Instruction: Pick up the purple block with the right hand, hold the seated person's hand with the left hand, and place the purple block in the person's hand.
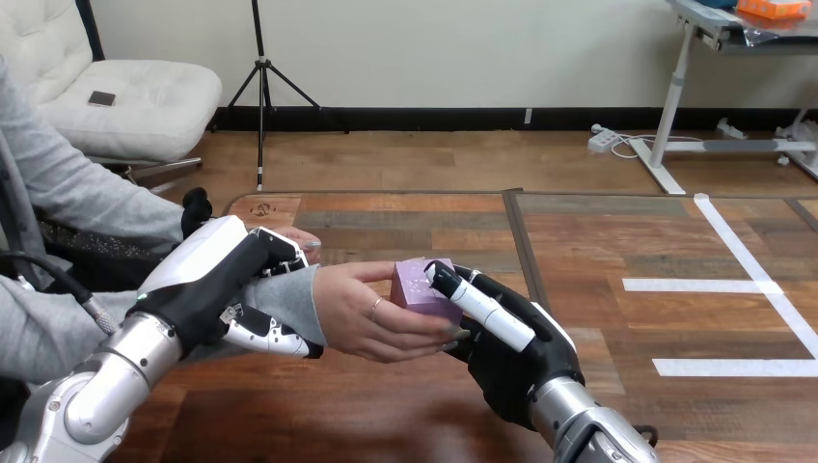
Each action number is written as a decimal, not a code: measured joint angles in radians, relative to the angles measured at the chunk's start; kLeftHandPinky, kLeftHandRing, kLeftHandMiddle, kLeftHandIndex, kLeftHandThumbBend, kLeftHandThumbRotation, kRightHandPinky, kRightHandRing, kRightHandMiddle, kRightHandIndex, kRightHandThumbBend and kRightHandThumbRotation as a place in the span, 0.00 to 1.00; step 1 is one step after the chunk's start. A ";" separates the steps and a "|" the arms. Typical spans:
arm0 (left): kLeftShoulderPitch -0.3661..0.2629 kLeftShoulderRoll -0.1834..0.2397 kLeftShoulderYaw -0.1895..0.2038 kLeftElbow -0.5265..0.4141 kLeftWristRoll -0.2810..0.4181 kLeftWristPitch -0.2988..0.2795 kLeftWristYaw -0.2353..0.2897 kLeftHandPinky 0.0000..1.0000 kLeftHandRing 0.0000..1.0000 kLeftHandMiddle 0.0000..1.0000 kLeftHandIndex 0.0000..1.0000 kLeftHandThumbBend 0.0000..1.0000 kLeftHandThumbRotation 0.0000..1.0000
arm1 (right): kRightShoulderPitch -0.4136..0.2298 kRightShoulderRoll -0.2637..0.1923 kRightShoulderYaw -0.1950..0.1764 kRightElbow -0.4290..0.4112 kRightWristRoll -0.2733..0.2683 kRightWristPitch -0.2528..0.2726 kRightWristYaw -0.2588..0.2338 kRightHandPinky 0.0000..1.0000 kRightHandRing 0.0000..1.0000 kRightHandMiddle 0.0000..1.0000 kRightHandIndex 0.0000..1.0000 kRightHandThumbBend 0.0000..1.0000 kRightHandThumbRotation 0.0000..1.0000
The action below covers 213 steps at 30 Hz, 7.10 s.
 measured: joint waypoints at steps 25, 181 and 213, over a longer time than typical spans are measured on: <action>0.000 -0.006 0.000 0.004 0.007 -0.004 0.003 0.20 0.25 0.32 0.35 0.65 0.00 | 0.024 0.000 0.032 -0.064 0.005 0.014 -0.012 0.30 0.36 0.42 0.43 0.84 0.00; 0.236 0.009 0.142 -0.227 -0.259 -0.077 -0.115 0.57 0.67 0.70 0.71 0.99 0.81 | 0.052 -0.147 -0.121 -0.064 0.013 0.055 0.269 0.83 0.87 0.88 0.89 0.97 0.97; 0.373 -0.220 0.182 -0.205 -0.312 -0.236 0.096 0.62 0.70 0.72 0.71 0.83 1.00 | 0.131 -0.150 -0.165 -0.066 0.018 -0.030 0.297 0.90 0.92 0.90 0.89 1.00 0.99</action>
